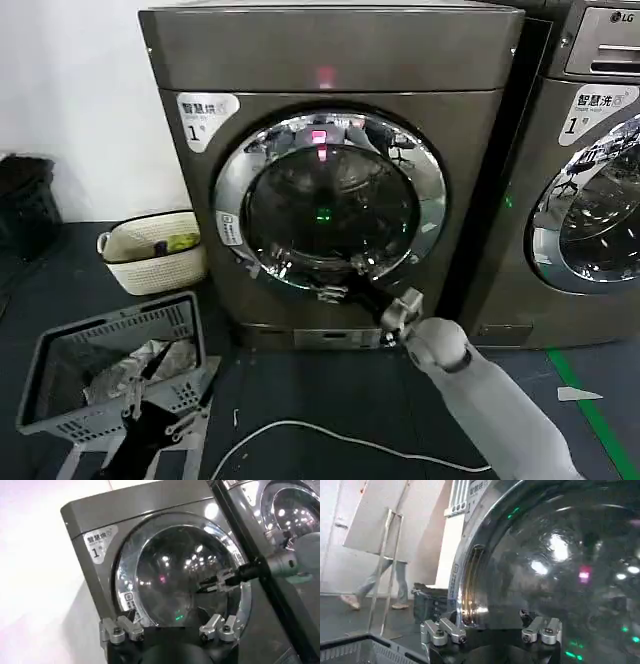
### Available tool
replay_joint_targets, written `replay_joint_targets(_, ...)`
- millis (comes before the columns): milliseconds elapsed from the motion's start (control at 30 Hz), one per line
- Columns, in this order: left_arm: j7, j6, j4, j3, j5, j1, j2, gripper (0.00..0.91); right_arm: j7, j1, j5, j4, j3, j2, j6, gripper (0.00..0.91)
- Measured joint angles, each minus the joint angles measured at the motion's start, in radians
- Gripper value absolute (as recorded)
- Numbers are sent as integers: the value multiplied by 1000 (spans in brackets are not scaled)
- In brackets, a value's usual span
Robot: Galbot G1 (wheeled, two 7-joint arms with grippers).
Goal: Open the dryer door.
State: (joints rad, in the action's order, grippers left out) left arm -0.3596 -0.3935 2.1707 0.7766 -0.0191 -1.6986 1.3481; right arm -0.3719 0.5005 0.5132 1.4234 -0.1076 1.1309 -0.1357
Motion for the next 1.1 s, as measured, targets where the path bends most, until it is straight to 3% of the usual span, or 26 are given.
replay_joint_targets(1100,-3,-26,13,15,8,-34,43,907,-79,-270,-27,-372,-143,247,-76,907)
